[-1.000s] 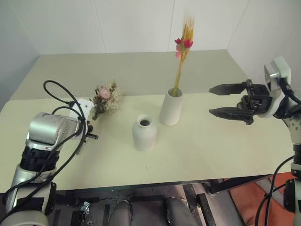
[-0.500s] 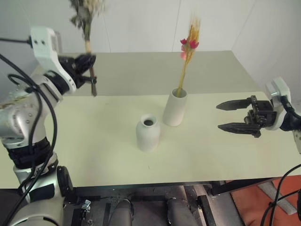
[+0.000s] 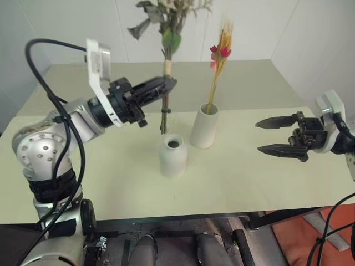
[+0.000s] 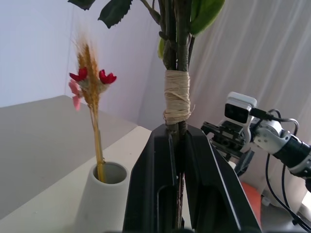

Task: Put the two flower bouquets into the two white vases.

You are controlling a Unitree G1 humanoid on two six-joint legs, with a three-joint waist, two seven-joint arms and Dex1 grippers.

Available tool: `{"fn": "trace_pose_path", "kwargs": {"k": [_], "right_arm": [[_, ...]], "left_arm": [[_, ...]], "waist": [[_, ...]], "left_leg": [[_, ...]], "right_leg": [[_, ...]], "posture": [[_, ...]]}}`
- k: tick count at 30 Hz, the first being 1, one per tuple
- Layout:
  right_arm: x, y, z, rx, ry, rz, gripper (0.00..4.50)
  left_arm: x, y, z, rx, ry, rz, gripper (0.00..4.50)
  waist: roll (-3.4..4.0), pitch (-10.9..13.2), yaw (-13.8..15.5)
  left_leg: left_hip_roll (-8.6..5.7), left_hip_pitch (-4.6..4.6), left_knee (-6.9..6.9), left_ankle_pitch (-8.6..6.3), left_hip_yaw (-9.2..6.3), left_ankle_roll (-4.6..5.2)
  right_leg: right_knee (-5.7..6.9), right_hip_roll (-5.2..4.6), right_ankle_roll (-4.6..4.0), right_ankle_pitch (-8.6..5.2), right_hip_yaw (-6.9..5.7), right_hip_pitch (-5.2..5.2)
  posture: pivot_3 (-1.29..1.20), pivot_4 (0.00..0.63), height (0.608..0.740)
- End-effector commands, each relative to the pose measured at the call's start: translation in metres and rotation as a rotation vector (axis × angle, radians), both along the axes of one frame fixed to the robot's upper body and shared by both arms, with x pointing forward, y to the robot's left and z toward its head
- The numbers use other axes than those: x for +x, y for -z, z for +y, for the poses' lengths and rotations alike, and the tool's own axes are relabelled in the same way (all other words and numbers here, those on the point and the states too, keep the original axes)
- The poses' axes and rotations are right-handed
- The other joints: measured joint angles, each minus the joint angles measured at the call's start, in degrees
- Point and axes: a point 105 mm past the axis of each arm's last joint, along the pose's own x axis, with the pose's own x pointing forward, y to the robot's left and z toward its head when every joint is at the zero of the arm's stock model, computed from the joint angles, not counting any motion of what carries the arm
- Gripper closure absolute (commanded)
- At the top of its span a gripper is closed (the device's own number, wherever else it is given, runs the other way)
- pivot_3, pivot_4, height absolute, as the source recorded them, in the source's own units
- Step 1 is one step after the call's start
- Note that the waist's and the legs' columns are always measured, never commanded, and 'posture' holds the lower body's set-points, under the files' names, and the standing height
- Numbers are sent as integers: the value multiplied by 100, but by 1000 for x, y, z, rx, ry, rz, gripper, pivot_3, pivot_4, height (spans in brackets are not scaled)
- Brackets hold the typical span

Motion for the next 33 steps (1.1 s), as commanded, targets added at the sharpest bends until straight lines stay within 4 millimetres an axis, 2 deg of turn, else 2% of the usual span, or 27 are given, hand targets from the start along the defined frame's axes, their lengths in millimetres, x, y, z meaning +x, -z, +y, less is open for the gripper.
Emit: {"fn": "trace_pose_path", "kwargs": {"k": [1,7,21,33], "right_arm": [[-11,-11,-1,-8,-62,-50,0],[-14,-11,-1,-6,-54,-49,0],[-20,-10,-2,4,-28,-52,0],[-21,-9,-1,4,-14,-52,0]], "left_arm": [[-7,-4,-4,-10,28,-117,4482],[5,9,-13,-11,28,-142,4482],[13,25,-27,-9,53,-118,4482],[16,38,-25,13,44,-87,4482]], "waist": [[0,0,6],[0,0,24],[0,0,20],[0,0,19]], "left_leg": [[0,-1,0,0,0,0],[-2,1,2,0,1,0],[-2,0,2,0,1,0],[-2,-1,2,0,1,0]], "right_leg": [[0,0,0,0,0,0],[-2,0,1,1,0,5],[-3,0,2,0,2,3],[-3,0,3,0,2,3]], "posture": [[0,150,740],[0,150,740],[0,150,740],[0,150,740]]}}
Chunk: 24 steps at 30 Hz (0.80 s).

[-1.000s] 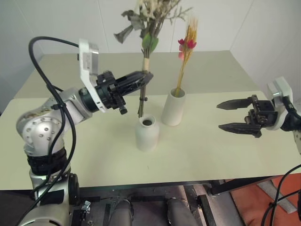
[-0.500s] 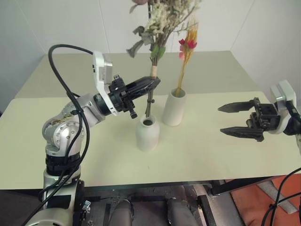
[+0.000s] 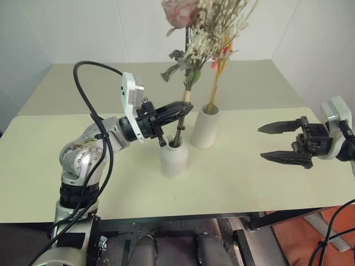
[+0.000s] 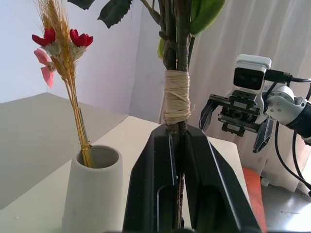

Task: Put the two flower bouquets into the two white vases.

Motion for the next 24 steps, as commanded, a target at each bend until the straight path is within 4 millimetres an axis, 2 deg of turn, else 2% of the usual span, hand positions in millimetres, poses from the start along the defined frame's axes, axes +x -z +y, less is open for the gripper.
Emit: {"fn": "trace_pose_path", "kwargs": {"k": [1,8,12,21,22,24], "right_arm": [[-5,-12,0,7,-15,-49,0],[-5,-12,1,8,-13,-54,0],[-4,-11,0,4,-6,-51,0],[-4,-12,0,-1,-7,-50,0],[-3,-12,0,-2,-7,-50,0],[-3,-12,0,-3,-7,-49,0]], "left_arm": [[-3,-7,1,-11,0,-45,4482],[-1,-2,3,14,-10,-31,4482],[-5,0,9,13,-5,0,3156],[-24,2,37,34,-28,13,240],[-27,2,42,42,-30,16,42],[-33,4,52,66,-56,14,42]], "waist": [[0,0,2],[0,0,0],[0,0,-1],[0,0,-10],[0,0,-10],[0,0,-11]], "left_leg": [[0,0,0,0,0,0],[0,0,0,0,0,0],[0,0,0,0,0,0],[2,1,0,0,1,0],[2,1,0,0,0,0],[3,1,0,0,1,0]], "right_leg": [[0,0,0,0,0,0],[0,0,0,0,0,0],[0,0,0,0,0,0],[1,0,0,0,0,-1],[1,1,0,0,0,-1],[1,1,0,-1,0,-2]], "posture": [[0,150,740],[0,150,740],[0,150,740],[0,150,740],[0,150,740],[0,150,740]]}}
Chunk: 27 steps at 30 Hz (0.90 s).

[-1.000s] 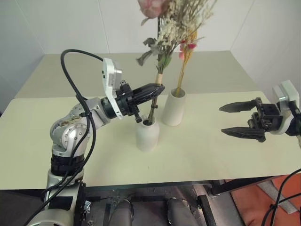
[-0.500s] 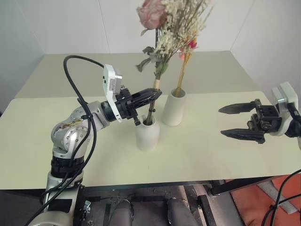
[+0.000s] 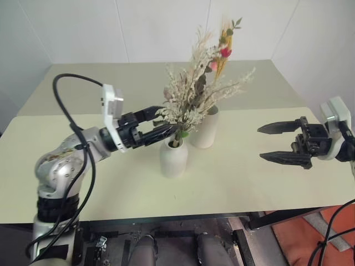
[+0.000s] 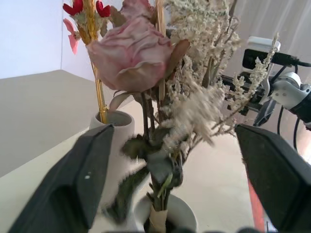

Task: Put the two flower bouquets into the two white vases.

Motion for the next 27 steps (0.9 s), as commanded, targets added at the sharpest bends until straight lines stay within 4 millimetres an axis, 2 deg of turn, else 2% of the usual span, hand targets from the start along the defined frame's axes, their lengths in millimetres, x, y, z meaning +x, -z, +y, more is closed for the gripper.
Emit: {"fn": "trace_pose_path", "kwargs": {"k": [1,6,10,15,21,27], "right_arm": [[-3,-12,-1,-4,-7,-43,0],[-3,-11,-2,-7,-3,-39,0],[0,-7,-3,-5,10,-32,0],[5,-4,-4,8,34,-29,0],[8,-2,-5,16,58,-31,0],[14,1,-7,3,114,-36,0]], "left_arm": [[-17,-8,16,31,-13,-49,42],[-30,-5,56,100,-112,-52,42],[-50,-6,90,195,-175,-67,42],[-65,-14,114,242,-219,-74,42],[-78,-17,127,286,-226,-60,42],[-80,-15,126,284,-220,-48,42]], "waist": [[0,0,-3],[0,0,-4],[0,0,-6],[0,0,17],[2,0,4],[2,0,3]], "left_leg": [[0,1,0,0,0,0],[3,3,0,0,3,0],[6,1,-1,0,7,0],[9,4,-3,-1,11,-1],[14,3,-5,-2,18,-2],[19,4,-7,-2,21,-2]], "right_leg": [[0,0,0,0,0,0],[1,1,-2,-1,0,-1],[-1,1,-4,-2,0,-5],[-1,0,-13,-8,-1,-6],[-2,1,-23,-13,0,-9],[-1,4,-26,-14,0,-10]], "posture": [[0,150,740],[0,150,740],[0,150,740],[0,150,740],[0,150,740],[0,150,740]]}}
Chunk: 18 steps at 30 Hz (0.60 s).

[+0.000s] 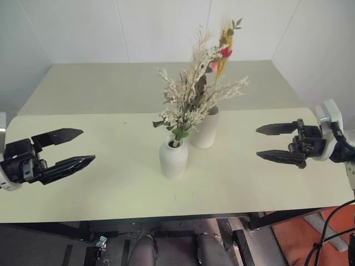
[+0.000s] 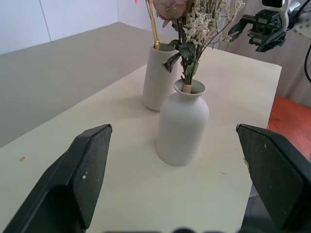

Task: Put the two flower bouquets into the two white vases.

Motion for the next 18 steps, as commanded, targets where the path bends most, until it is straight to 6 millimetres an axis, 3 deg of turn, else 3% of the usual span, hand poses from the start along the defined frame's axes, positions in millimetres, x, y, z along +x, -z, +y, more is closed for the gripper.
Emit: {"fn": "trace_pose_path", "kwargs": {"k": [1,18], "right_arm": [[5,-8,-4,-21,59,-61,0],[6,-1,-1,-10,99,-50,0]], "left_arm": [[-3,-9,-3,11,9,-43,42],[1,-16,-3,26,18,-39,42]], "waist": [[0,0,-1],[0,0,-9]], "left_leg": [[0,1,0,0,1,0],[6,0,-1,-1,6,-1]], "right_leg": [[0,0,-1,0,0,0],[1,5,5,3,2,-3]], "posture": [[0,150,740],[0,150,740]]}}
